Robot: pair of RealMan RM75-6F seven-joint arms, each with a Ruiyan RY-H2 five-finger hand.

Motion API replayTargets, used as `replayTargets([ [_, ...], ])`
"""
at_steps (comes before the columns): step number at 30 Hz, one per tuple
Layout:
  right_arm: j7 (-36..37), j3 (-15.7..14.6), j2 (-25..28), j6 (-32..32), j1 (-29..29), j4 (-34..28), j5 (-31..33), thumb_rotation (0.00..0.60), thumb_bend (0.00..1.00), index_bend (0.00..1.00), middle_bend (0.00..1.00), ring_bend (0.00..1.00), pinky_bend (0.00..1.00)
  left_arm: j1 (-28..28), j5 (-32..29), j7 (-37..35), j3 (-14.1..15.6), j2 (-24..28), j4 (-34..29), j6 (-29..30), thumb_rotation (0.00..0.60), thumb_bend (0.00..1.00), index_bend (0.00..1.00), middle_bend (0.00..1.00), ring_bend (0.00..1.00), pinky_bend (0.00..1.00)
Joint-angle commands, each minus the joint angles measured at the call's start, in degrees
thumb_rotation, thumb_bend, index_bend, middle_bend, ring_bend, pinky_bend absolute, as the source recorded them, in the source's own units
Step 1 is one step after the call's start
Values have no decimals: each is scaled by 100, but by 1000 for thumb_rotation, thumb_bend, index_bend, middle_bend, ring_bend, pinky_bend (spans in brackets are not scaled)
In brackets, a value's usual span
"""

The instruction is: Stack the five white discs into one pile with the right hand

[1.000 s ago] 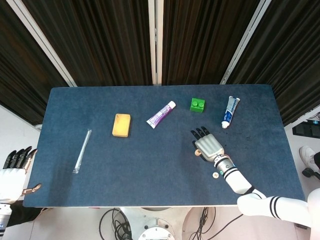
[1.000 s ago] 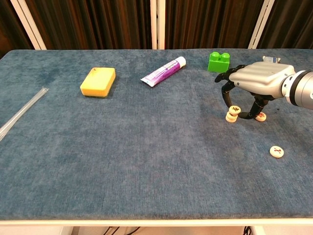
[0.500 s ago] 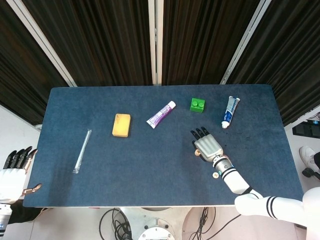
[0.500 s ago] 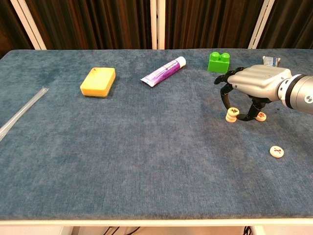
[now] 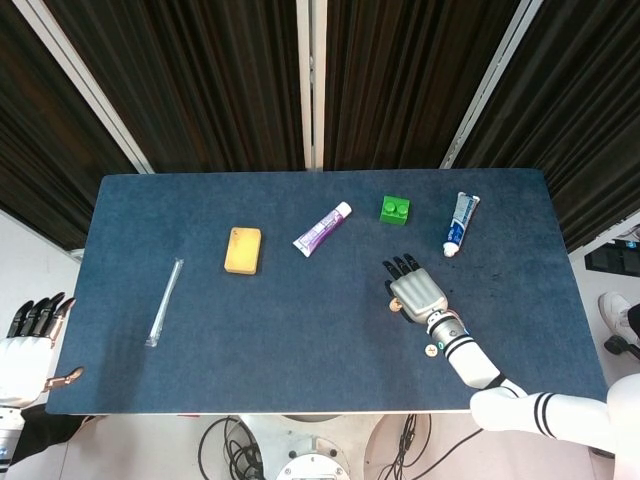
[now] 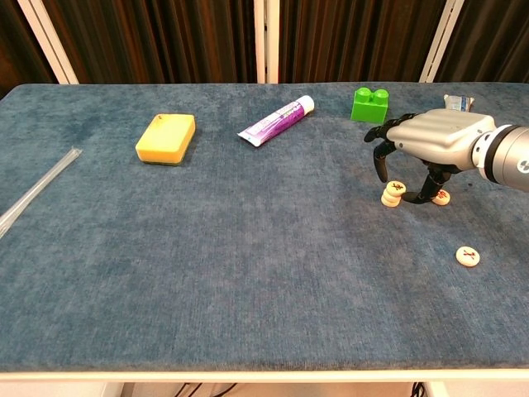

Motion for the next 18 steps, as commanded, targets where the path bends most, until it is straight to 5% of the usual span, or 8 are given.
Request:
replayTargets([
  [1,7,-4,11,-8,3,-10,2,600,249,389,59,0,0,2,0,6,-1,4,-10,4,600,26,0,0,0,0],
  [18,61,-140,353,247,-193,-342,-87,600,236,363,36,0,0,13,3,10,9,7,-20,2,600,26,0,0,0,0],
])
